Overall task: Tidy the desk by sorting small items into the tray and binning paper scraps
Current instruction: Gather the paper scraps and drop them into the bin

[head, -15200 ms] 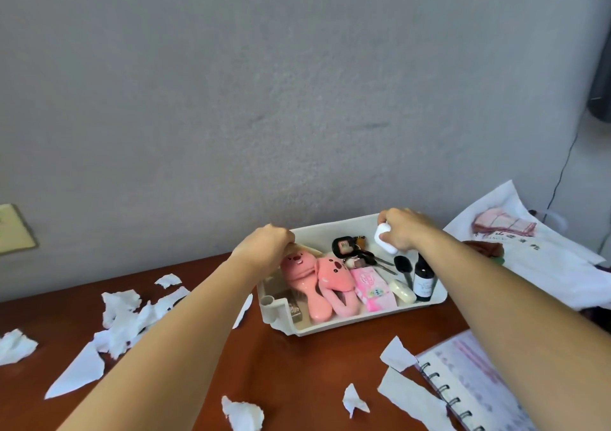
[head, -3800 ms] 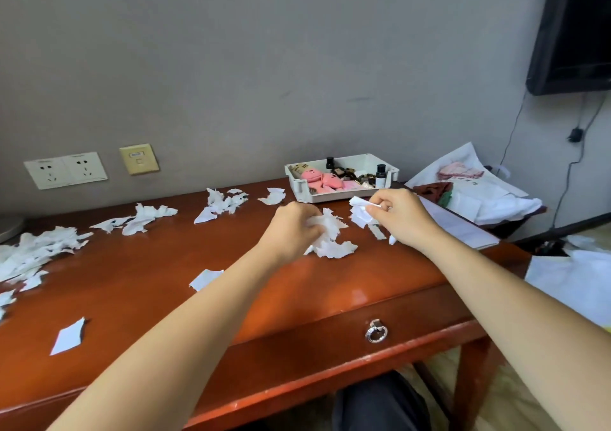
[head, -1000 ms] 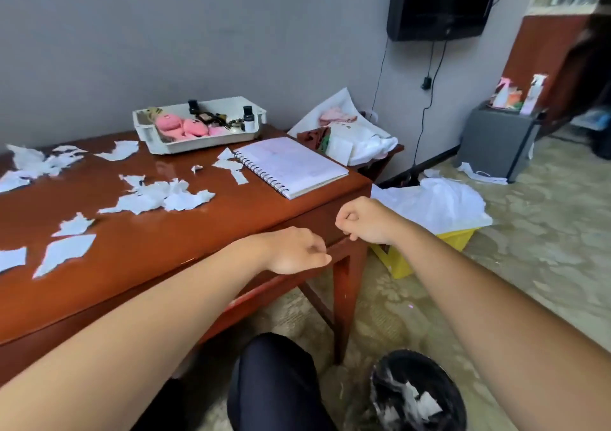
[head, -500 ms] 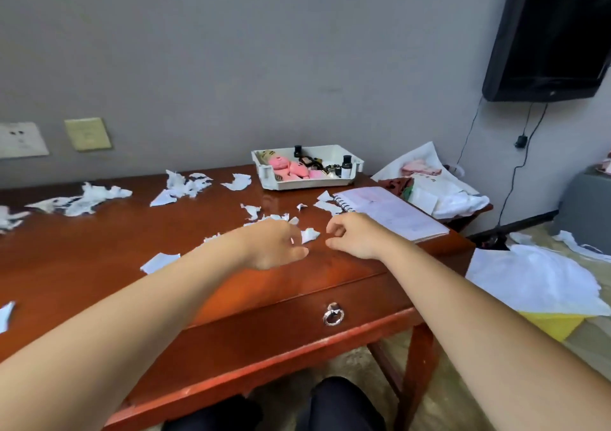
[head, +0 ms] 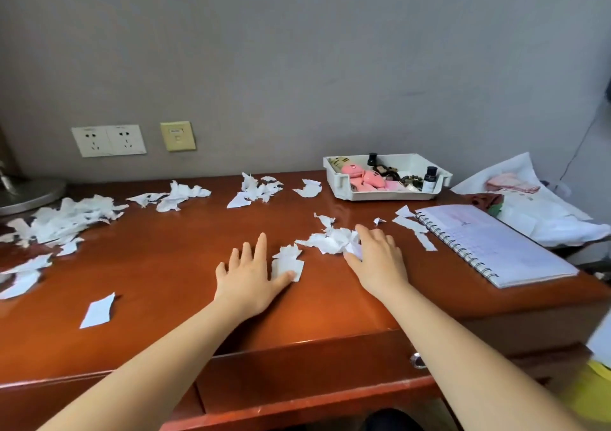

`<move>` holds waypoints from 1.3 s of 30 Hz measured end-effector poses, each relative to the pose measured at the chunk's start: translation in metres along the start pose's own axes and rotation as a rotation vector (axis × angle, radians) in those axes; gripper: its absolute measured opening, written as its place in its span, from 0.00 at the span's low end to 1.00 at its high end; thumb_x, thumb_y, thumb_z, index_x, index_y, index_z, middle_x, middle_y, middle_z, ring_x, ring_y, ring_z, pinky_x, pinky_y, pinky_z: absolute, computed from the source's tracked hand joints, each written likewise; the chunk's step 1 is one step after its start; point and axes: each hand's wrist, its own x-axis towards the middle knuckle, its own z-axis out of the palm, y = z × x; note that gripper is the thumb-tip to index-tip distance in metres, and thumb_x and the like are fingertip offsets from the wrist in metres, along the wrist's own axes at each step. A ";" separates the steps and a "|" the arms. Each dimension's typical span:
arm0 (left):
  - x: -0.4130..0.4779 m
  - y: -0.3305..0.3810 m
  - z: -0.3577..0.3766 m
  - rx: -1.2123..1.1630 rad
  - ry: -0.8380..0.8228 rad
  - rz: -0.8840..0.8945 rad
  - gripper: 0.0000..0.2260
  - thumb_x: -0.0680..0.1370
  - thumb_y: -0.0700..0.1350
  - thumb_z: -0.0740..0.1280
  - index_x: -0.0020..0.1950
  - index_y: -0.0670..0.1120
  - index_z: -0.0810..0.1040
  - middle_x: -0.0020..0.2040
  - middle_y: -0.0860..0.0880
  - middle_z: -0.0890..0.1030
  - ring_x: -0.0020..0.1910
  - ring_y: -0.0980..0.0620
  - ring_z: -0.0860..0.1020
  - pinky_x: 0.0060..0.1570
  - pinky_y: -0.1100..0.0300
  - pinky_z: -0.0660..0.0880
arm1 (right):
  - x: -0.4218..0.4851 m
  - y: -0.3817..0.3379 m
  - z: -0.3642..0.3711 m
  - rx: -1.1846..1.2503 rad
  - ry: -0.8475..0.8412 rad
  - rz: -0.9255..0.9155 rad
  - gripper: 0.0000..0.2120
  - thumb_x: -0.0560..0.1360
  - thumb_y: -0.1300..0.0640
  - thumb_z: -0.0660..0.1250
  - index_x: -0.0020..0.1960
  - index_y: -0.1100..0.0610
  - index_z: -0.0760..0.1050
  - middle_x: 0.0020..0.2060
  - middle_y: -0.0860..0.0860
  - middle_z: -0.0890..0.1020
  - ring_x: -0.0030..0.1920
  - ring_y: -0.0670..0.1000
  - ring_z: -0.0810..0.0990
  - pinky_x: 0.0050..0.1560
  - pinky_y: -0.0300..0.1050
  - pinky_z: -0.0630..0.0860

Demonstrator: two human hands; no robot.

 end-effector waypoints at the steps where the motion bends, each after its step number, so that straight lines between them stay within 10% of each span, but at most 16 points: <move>1: 0.004 0.001 0.002 -0.022 0.015 0.050 0.38 0.75 0.67 0.54 0.78 0.52 0.42 0.79 0.45 0.51 0.78 0.45 0.50 0.74 0.46 0.51 | 0.003 0.000 0.002 0.016 0.001 -0.008 0.24 0.79 0.47 0.59 0.72 0.52 0.61 0.65 0.54 0.71 0.65 0.57 0.68 0.62 0.50 0.67; 18: 0.065 0.007 0.004 -0.251 0.053 0.370 0.11 0.78 0.43 0.61 0.59 0.48 0.76 0.59 0.51 0.78 0.63 0.48 0.71 0.63 0.53 0.67 | 0.037 0.006 0.013 0.223 -0.001 -0.065 0.10 0.77 0.58 0.64 0.55 0.60 0.79 0.54 0.55 0.78 0.56 0.57 0.74 0.52 0.44 0.70; 33: 0.074 0.006 0.007 -0.312 0.090 0.371 0.18 0.79 0.44 0.64 0.68 0.49 0.69 0.60 0.50 0.75 0.61 0.50 0.72 0.61 0.61 0.67 | 0.040 0.007 0.011 0.235 -0.009 -0.095 0.08 0.79 0.64 0.57 0.41 0.55 0.65 0.42 0.50 0.68 0.44 0.51 0.67 0.43 0.40 0.63; 39: 0.072 0.009 0.007 -0.249 0.078 0.355 0.08 0.79 0.44 0.62 0.58 0.47 0.74 0.55 0.48 0.73 0.57 0.47 0.71 0.59 0.54 0.69 | 0.035 0.007 0.009 0.249 0.003 -0.085 0.08 0.78 0.64 0.58 0.41 0.57 0.66 0.41 0.51 0.69 0.41 0.52 0.68 0.39 0.41 0.61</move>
